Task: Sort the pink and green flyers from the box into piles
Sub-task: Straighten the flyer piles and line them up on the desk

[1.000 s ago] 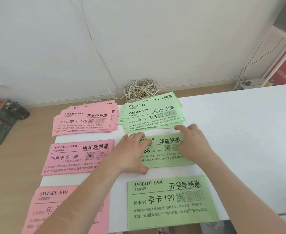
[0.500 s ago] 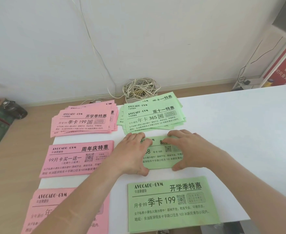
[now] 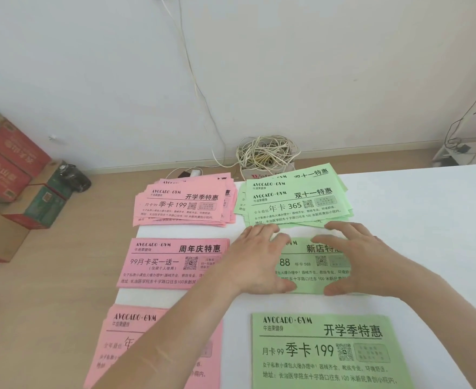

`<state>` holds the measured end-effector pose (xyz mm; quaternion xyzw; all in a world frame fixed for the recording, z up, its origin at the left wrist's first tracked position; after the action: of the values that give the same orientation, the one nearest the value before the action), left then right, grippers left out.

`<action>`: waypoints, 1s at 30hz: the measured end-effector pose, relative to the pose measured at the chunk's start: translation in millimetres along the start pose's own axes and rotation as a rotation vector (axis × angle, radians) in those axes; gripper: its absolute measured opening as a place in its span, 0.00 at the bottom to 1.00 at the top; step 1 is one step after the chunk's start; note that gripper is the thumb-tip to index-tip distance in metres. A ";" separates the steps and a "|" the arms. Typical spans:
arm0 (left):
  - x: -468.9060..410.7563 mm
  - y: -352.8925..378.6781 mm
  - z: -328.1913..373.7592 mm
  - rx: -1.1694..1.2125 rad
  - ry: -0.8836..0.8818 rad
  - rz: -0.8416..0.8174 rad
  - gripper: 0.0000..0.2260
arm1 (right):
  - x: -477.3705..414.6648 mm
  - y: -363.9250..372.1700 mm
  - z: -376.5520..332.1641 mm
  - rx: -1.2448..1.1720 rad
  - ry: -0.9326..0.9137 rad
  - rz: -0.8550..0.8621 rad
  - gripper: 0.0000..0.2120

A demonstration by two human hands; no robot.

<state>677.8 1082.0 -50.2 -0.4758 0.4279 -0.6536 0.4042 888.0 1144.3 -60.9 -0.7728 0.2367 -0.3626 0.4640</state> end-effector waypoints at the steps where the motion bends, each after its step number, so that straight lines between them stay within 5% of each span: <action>1: 4.7 -7.0 -5.1 0.036 0.001 0.073 0.34 | -0.8 -5.5 -4.9 -0.017 0.010 0.055 0.41; 5: 33.5 -38.1 -56.1 0.258 -0.060 0.379 0.21 | -16.0 -33.0 -48.4 -0.254 0.010 0.355 0.19; 9: 63.4 -55.0 -143.9 0.403 -0.315 0.518 0.16 | -54.8 -40.1 -119.1 -0.375 -0.015 0.310 0.15; 13: 76.5 -47.0 -233.9 0.513 -0.617 0.453 0.18 | -104.9 -15.0 -176.6 -0.365 0.058 0.210 0.17; 18: 63.6 -23.1 -293.4 0.711 -0.779 0.359 0.24 | -145.6 17.6 -204.0 -0.301 0.232 0.249 0.23; 23: 37.3 -8.1 -309.1 1.253 -0.824 0.352 0.24 | -158.9 31.0 -205.6 -0.310 0.338 0.390 0.24; 30: 26.0 -13.4 -313.1 1.253 -0.780 0.354 0.12 | -164.1 34.7 -193.0 -0.260 0.478 0.444 0.17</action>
<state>367.4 1116.5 -87.1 -0.2781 -0.1272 -0.4842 0.8197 633.8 1138.3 -88.5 -0.6484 0.5452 -0.3901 0.3608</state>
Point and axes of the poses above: each hand's wrist, its own x-axis away from the middle knuckle, its own y-axis out of the palm, z = x × y, the point moved 1 cm from there along -x, towards the middle knuckle
